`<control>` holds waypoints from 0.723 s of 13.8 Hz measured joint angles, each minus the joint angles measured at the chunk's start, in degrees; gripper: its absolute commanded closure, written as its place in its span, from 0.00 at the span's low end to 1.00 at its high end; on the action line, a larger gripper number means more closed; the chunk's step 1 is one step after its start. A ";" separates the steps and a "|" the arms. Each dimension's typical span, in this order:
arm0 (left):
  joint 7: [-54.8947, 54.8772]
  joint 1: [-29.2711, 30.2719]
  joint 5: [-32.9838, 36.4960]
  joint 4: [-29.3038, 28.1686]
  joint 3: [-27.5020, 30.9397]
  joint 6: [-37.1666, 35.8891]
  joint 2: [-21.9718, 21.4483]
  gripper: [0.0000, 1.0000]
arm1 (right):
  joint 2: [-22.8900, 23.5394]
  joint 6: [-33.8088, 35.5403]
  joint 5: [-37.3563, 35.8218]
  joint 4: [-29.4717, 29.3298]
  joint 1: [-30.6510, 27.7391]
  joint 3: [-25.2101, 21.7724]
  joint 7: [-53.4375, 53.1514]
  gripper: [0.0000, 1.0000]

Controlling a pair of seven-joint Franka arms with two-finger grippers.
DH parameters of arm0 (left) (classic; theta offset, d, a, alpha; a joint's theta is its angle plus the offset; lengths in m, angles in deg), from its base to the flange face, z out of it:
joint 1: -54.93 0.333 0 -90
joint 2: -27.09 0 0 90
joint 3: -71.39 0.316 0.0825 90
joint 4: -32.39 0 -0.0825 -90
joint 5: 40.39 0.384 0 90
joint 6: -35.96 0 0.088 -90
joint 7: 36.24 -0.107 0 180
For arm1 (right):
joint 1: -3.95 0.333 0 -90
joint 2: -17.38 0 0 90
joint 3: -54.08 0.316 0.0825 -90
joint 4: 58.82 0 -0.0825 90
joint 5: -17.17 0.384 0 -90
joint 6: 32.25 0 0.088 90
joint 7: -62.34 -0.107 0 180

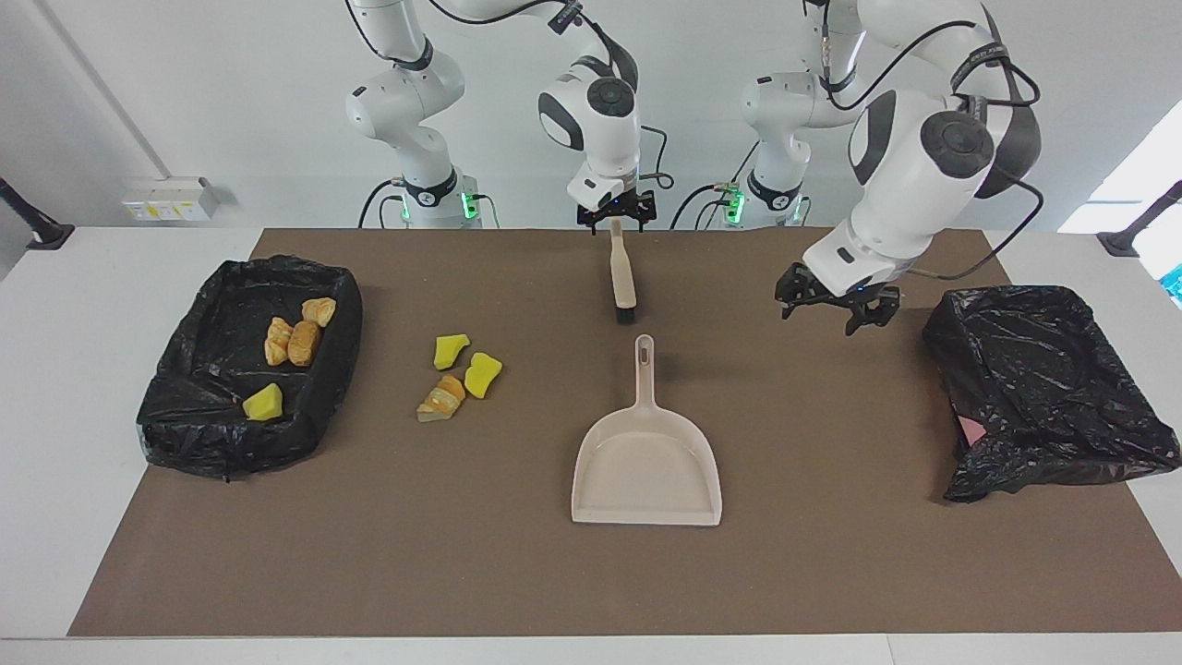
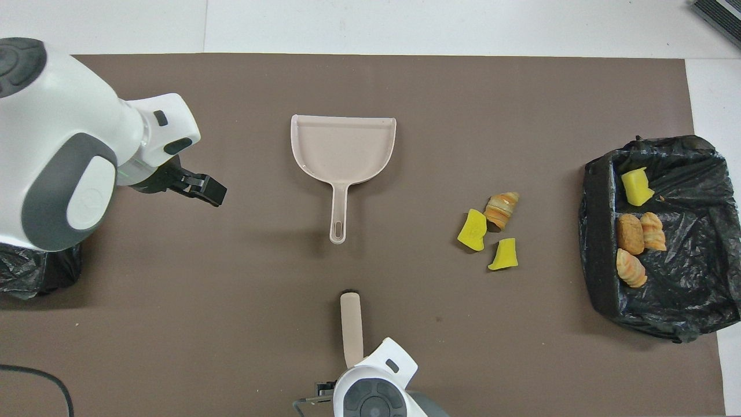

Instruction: Sweep and dump trash in bin

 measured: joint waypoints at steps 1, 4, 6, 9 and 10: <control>0.02 -0.07 0.00 -0.06 -1.38 1.28 1.21 0.00 | 0.33 -0.36 0.00 0.69 0.46 -0.01 -1.09 0.00; 1.39 -1.56 0.01 -1.39 -3.45 6.84 4.30 0.00 | 0.37 -0.36 0.05 2.29 2.51 -0.01 -1.87 0.00; 4.31 -2.82 0.07 -2.69 -4.79 10.09 5.85 0.00 | 0.33 -0.38 0.05 2.63 3.39 -0.01 -1.99 0.00; 10.95 -4.01 2.56 -3.31 -7.92 13.86 8.31 0.00 | 0.17 -0.52 0.05 2.62 3.40 -0.01 -1.99 0.00; 13.26 -4.37 3.72 -3.31 -8.82 14.62 8.99 0.00 | 0.11 -0.62 0.05 2.60 3.39 -0.01 -1.99 0.12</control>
